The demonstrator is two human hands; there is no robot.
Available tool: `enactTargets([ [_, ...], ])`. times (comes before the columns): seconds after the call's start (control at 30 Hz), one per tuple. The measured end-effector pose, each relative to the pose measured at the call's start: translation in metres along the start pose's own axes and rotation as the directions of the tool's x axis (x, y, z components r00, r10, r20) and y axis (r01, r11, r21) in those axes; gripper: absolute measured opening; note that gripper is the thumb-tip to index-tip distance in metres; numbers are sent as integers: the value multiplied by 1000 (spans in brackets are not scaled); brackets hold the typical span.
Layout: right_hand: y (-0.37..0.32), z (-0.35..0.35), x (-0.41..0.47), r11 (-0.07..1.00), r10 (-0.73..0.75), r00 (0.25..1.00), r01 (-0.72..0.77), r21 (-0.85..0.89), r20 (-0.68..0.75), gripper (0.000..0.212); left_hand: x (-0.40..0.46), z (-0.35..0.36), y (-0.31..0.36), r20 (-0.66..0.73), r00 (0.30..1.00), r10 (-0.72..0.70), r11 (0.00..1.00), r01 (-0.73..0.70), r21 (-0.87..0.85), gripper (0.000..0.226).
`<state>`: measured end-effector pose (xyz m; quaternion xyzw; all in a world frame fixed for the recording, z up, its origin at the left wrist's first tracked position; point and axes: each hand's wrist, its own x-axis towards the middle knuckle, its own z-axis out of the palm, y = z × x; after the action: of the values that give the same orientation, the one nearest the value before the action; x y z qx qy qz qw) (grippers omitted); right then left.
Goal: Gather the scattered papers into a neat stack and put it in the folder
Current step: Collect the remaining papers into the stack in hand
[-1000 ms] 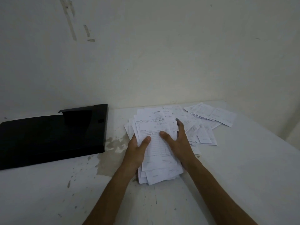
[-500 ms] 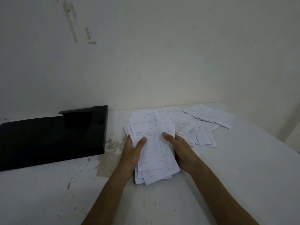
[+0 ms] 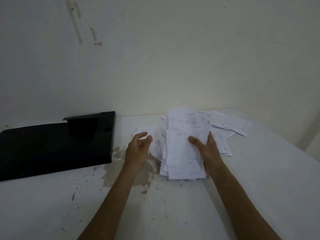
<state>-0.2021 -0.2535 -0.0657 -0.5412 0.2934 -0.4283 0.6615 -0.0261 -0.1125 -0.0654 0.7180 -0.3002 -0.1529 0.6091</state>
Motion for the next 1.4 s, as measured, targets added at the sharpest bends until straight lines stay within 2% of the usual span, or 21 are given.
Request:
enactTargets([
  [0.07,-1,-18,8,1000,-14,997,15,8,-78,49,19,-6,-15,-69,997,22,969,-4,246,50],
  [0.17,6,-32,13,1000,9,992,-10,-11,-126,52,38,0,-37,-6,998,-66,779,55,625,89],
  [0.23,11,-35,17,1000,28,989,-30,-10,-143,52,43,11,-44,46,996,-82,667,20,745,104],
  [0.3,14,-37,20,999,37,989,-37,-1,-142,52,44,20,-44,70,995,-70,658,-7,753,113],
  [0.43,18,-39,22,999,33,992,-37,-33,-125,52,47,27,-44,92,995,-27,735,-42,676,124],
  [0.57,18,-40,23,999,36,991,-40,-25,-130,52,46,30,-44,82,996,43,795,-84,601,121],
  [0.7,17,-41,21,999,41,992,-43,-10,-119,48,46,32,-45,90,996,27,842,-71,535,117],
  [0.73,17,-41,21,999,43,992,-44,-6,-120,48,44,33,-42,93,995,28,870,-70,489,116],
  [0.8,16,-41,21,999,50,992,-50,6,-118,48,42,33,-36,84,995,45,956,-67,284,110],
  [0.87,16,-42,21,998,59,992,-57,20,-115,49,38,28,-26,72,997,32,994,-40,105,97],
  [0.97,14,-44,22,995,88,991,-82,66,-101,51,40,15,-23,29,999,25,1000,-25,11,55],
  [1.03,11,-43,20,990,110,990,-102,95,-86,47,40,5,-23,-9,1000,-12,998,11,-61,43],
  [1.13,3,-41,15,974,156,985,-141,178,-70,32,39,-9,-24,-85,994,-69,974,49,-220,42],
  [1.2,-1,-37,12,954,187,982,-174,243,-29,30,36,-16,-24,-99,991,-92,945,56,-322,42],
  [1.33,-6,-18,0,928,253,963,-268,261,89,30,20,-13,-20,-41,990,-137,861,98,-499,46],
  [1.4,-6,-7,-6,917,267,954,-294,270,132,31,14,-10,-21,-19,989,-145,848,114,-518,47],
])
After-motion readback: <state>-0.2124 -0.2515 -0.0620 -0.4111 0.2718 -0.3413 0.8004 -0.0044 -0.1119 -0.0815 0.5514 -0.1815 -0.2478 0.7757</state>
